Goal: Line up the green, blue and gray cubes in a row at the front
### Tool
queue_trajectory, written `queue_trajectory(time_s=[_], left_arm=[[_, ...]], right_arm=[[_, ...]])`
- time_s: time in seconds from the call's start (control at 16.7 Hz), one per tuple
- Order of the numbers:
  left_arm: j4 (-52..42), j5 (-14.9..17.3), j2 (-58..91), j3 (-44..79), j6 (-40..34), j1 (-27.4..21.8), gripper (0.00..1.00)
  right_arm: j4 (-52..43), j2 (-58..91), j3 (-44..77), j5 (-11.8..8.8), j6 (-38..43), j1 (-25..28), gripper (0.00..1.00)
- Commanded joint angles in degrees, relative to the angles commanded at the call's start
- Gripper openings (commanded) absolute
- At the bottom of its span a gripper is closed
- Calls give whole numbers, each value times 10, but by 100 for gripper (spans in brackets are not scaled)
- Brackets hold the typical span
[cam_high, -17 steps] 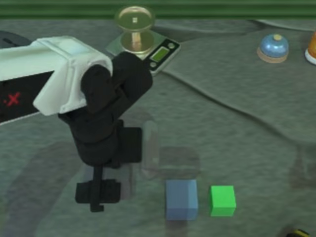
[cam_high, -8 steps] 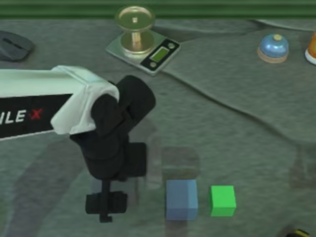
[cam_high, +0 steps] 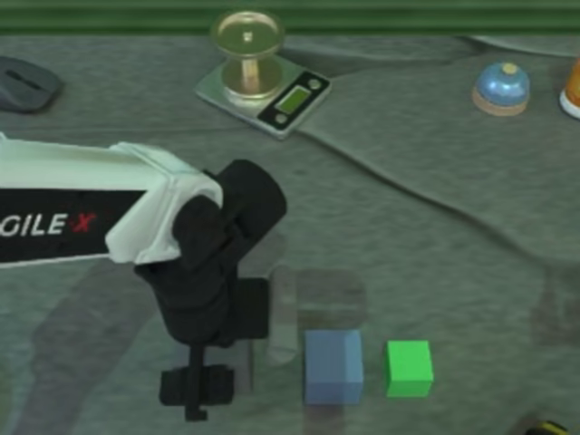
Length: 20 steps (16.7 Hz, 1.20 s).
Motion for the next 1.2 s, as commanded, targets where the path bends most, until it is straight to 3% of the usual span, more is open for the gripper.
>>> queue_trajectory(time_s=[0.72, 1.2], left_arm=[[0, 0, 0, 0, 0, 0, 98], [0, 0, 0, 0, 0, 0, 100]], right_arm=[[0, 0, 0, 0, 0, 0, 100], [0, 0, 0, 0, 0, 0, 100]])
